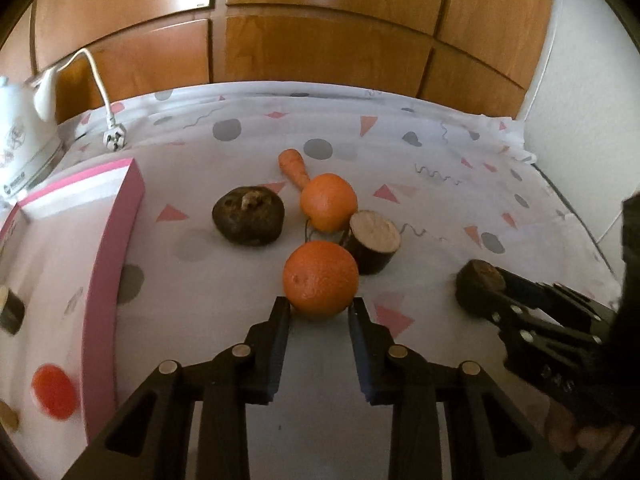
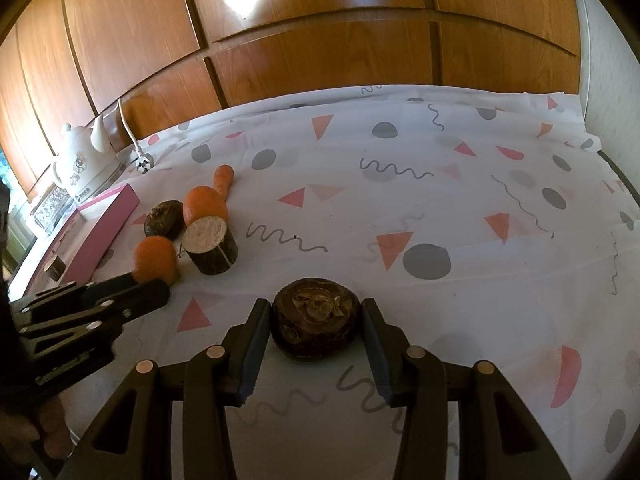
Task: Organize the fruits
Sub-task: 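Grasp an orange with the left tool while the right tool lifts the dark disc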
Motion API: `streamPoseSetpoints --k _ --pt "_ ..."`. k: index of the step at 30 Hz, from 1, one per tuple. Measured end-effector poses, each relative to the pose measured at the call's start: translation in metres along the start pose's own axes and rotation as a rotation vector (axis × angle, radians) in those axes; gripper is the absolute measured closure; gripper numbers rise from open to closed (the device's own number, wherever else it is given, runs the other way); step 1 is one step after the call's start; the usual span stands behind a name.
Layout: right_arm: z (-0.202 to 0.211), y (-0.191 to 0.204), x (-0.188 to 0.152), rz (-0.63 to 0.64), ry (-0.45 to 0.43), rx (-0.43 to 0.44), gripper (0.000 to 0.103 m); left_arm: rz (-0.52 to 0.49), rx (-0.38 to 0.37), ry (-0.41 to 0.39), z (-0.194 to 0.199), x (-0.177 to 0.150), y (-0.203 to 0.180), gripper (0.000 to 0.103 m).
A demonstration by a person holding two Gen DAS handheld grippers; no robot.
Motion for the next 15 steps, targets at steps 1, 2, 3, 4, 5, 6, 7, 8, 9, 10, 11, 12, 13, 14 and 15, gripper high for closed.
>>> streamPoseSetpoints --k 1,2,3,4,5,6,7,8,9,10,11,12,13,14,15 --pt "0.0 0.0 0.0 0.001 0.0 -0.001 0.057 -0.001 0.003 -0.004 0.004 -0.002 0.001 0.073" --pt "0.0 0.0 0.0 0.001 0.0 -0.001 0.057 -0.004 0.008 -0.007 0.006 -0.004 0.002 0.073" --pt "0.0 0.0 0.0 0.002 0.001 -0.002 0.057 -0.004 0.01 -0.008 0.009 -0.006 0.004 0.073" --pt "0.0 0.0 0.0 0.004 0.002 -0.004 0.057 -0.001 0.013 -0.006 0.012 -0.009 0.006 0.073" --pt "-0.001 0.0 0.0 0.006 0.003 -0.005 0.057 0.004 0.02 -0.009 0.016 -0.011 0.008 0.073" --pt "-0.001 0.0 0.0 0.008 0.004 -0.008 0.057 0.009 0.026 -0.011 0.018 -0.011 0.011 0.074" --pt "-0.001 0.0 0.0 0.011 0.005 -0.011 0.057 0.015 0.029 -0.013 0.021 -0.012 0.014 0.074" --pt "-0.001 0.001 0.0 0.014 0.007 -0.015 0.057 0.022 0.032 -0.016 0.024 -0.012 0.016 0.074" --pt "-0.001 0.001 0.0 0.017 0.008 -0.018 0.057 0.027 0.036 -0.023 0.027 -0.013 0.019 0.074" --pt "-0.002 0.001 0.0 0.021 0.009 -0.022 0.057 0.03 0.039 -0.029 0.031 -0.013 0.022 0.075" --pt "-0.002 0.002 0.0 0.023 0.01 -0.024 0.057 0.035 0.041 -0.039 0.036 -0.013 0.024 0.076" --pt "-0.002 0.002 0.0 0.027 0.012 -0.029 0.057 0.038 0.042 -0.048 0.039 -0.012 0.026 0.077" --pt "-0.002 0.002 0.0 0.03 0.015 -0.032 0.057 0.041 0.048 -0.057 0.043 -0.011 0.028 0.079" --pt "-0.002 0.003 0.0 0.034 0.017 -0.037 0.057 0.043 0.051 -0.067 0.047 -0.01 0.03 0.092" --pt "-0.002 0.003 0.0 0.038 0.019 -0.041 0.057 0.043 0.054 -0.076 0.052 -0.008 0.032 0.097"
Point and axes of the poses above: each gripper's, at about its wrist camera, not at the fingertips, and z roughly against the way its jaws point, y to its left, x to its top, the point moved 6 cm from there along -z, roughly the way its jaws point, and after that the axes turned 15 degrees about z, right-handed, at the moved point
